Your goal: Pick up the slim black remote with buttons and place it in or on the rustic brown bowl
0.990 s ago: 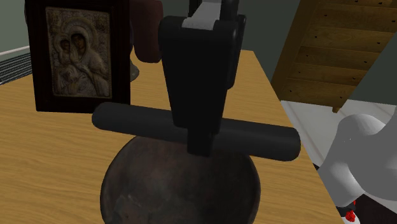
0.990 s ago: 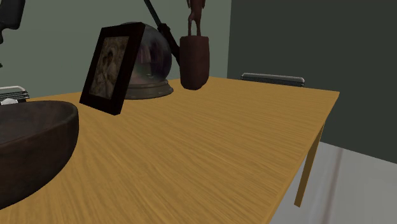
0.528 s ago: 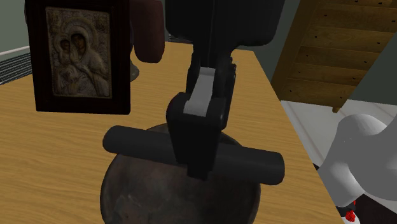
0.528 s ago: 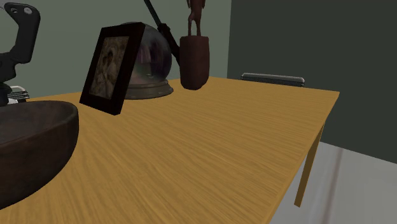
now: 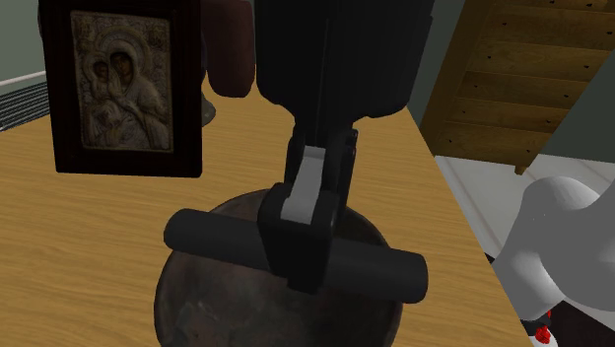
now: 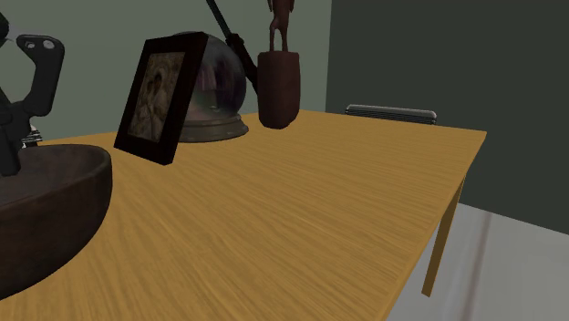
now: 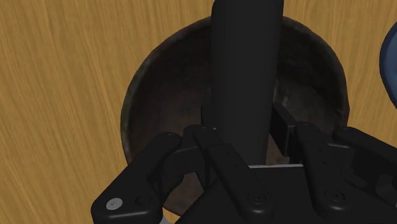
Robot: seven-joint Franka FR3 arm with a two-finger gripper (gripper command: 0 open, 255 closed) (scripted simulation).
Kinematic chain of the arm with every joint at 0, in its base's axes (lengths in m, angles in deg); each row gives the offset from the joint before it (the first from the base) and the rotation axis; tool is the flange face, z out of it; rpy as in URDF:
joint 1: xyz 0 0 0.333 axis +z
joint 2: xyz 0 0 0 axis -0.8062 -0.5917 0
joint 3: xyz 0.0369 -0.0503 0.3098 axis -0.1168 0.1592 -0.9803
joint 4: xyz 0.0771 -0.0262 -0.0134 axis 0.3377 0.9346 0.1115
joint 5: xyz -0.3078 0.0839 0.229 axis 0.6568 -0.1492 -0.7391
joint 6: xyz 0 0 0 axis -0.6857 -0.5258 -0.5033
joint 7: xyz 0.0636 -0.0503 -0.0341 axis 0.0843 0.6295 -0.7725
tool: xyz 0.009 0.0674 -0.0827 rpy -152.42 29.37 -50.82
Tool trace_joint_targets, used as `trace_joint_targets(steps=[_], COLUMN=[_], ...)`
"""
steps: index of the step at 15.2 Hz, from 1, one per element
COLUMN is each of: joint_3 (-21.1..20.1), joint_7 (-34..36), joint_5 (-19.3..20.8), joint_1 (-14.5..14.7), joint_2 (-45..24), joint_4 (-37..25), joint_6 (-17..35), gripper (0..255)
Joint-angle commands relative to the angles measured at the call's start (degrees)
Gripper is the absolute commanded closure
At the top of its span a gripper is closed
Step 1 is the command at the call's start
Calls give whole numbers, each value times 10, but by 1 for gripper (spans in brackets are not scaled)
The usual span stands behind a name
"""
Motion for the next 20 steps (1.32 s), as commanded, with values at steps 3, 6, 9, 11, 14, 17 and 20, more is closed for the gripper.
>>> trace_joint_targets(steps=[3,6,9,11,14,17,20], joint_3=[0,0,1,3,3,3,3], joint_7=[0,0,3,9,12,12,12], joint_5=[0,0,3,10,13,13,13], joint_1=[0,0,-2,-5,-6,-6,-6], joint_2=[0,0,-5,-18,-24,-24,-24], joint_4=[0,1,-23,-72,-93,-93,-93], joint_6=[0,0,-19,-57,-72,-72,-72], gripper=[0,0,0,0,0,0,0])
